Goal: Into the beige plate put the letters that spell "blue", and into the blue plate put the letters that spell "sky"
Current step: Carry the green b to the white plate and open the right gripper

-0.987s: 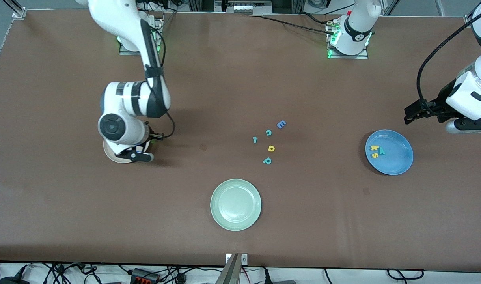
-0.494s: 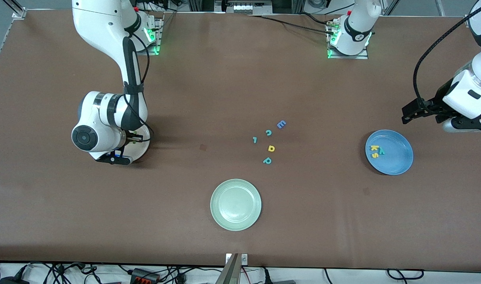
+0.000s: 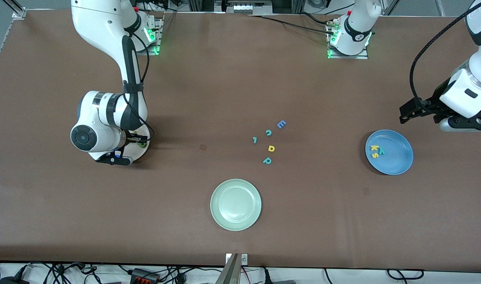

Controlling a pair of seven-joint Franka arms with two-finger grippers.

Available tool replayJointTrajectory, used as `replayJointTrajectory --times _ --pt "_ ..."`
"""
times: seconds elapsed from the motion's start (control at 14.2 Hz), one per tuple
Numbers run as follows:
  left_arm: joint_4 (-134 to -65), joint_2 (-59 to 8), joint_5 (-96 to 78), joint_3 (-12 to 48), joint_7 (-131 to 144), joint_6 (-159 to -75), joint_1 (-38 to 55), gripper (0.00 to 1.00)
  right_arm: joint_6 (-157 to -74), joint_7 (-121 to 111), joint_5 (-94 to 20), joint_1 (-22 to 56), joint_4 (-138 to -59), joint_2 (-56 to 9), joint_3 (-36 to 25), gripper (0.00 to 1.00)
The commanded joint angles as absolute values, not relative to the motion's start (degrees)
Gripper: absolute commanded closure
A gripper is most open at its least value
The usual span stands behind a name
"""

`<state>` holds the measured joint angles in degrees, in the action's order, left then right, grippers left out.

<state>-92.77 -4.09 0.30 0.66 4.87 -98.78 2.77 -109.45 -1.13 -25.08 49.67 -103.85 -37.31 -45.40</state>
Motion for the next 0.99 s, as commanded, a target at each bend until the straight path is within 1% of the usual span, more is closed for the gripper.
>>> replayJointTrajectory --times 0.0,0.42,0.56,0.71,0.78,0.92 --pt "-91.8 -4.0 -0.5 0.7 5.3 -97.7 2.9 0.0 -106.1 -1.2 -25.8 49.4 -100.9 -35.9 -46.4 0.0" --pt "-91.8 -4.0 -0.5 0.8 5.3 -97.7 2.9 0.0 -104.9 -2.3 -25.8 46.8 -95.5 -36.3 -46.8 0.0" --pt "-91.8 -4.0 -0.6 0.8 5.3 -97.7 2.9 0.0 -105.3 -2.2 -25.3 46.1 -94.3 -36.4 -46.0 0.0" --pt "-91.8 -4.0 -0.6 0.7 5.3 -97.7 2.9 0.0 -104.9 -1.1 -22.0 43.3 -93.0 -33.9 -40.7 0.0" --pt "-91.8 -4.0 -0.6 0.8 5.3 -97.7 2.9 0.0 -104.8 0.7 -17.9 40.9 -91.6 -32.5 -37.6 0.0" --pt "-91.8 -4.0 -0.5 0.7 5.4 -97.7 2.9 0.0 -104.2 1.9 -9.8 35.9 -90.8 -27.6 -30.0 0.0"
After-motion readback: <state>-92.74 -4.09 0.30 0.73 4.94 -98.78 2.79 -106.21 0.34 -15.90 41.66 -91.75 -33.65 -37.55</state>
